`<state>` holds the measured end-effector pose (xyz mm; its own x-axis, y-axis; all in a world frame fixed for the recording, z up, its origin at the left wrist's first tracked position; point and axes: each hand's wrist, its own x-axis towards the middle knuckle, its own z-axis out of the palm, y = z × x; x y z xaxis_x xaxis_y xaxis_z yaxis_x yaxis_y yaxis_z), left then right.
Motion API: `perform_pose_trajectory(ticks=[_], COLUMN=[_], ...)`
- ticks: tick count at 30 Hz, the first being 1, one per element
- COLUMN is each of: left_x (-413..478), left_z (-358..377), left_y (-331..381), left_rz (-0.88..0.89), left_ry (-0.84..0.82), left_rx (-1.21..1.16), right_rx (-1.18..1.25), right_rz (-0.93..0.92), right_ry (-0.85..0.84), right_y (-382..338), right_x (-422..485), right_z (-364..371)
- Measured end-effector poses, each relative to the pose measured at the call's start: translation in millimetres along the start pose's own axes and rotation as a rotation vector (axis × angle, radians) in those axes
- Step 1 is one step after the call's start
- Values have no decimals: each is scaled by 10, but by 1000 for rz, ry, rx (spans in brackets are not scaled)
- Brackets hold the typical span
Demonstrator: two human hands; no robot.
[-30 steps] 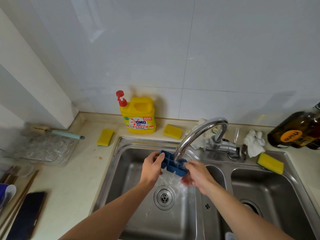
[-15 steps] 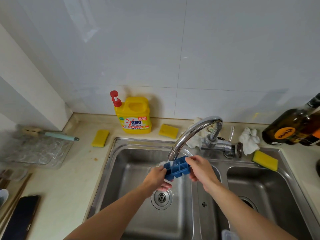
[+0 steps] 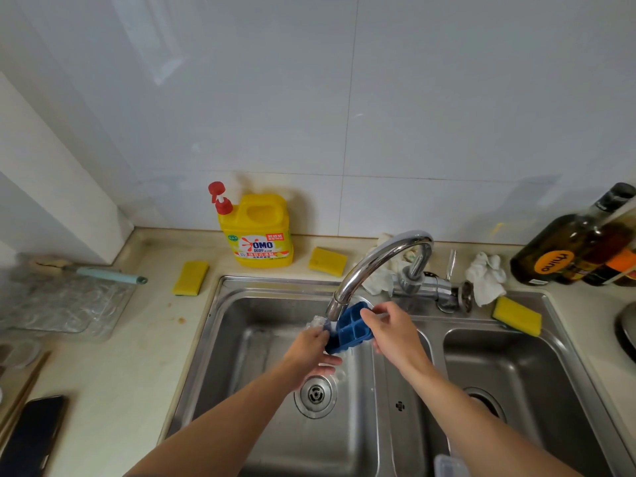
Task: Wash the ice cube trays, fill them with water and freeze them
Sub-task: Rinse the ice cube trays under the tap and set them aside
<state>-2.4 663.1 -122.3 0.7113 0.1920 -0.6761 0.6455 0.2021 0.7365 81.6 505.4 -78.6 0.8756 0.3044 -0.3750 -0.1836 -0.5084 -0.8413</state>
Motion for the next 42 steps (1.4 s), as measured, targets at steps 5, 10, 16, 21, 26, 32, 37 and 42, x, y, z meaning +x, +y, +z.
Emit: perform_pose_trajectory(ticks=[5, 10, 16, 21, 26, 32, 37, 42], left_x=[-2, 2, -1, 44, 50, 27, 15, -37], left_z=[-64, -68, -4, -18, -68, -108, -181, -238], left_y=[-22, -18, 59, 132, 118, 55, 65, 93], left_rz=[-1, -3, 34, 132, 164, 175, 259, 318], left_ry=[61, 44, 9, 57, 87, 161, 301, 359], left_rx=[-12, 9, -40, -93, -93, 8, 97, 102], right_rx=[23, 51, 80, 110, 116, 132, 230, 237], right_rz=[21, 28, -38, -12, -19, 86, 225, 233], right_ry=[-35, -39, 19, 47, 26, -10, -128, -184], right_y=[44, 42, -35, -74, -72, -27, 24, -33], right_x=[4, -9, -22, -7, -27, -3, -15, -42], right_z=[15, 4, -31, -47, 1, 17, 72, 147])
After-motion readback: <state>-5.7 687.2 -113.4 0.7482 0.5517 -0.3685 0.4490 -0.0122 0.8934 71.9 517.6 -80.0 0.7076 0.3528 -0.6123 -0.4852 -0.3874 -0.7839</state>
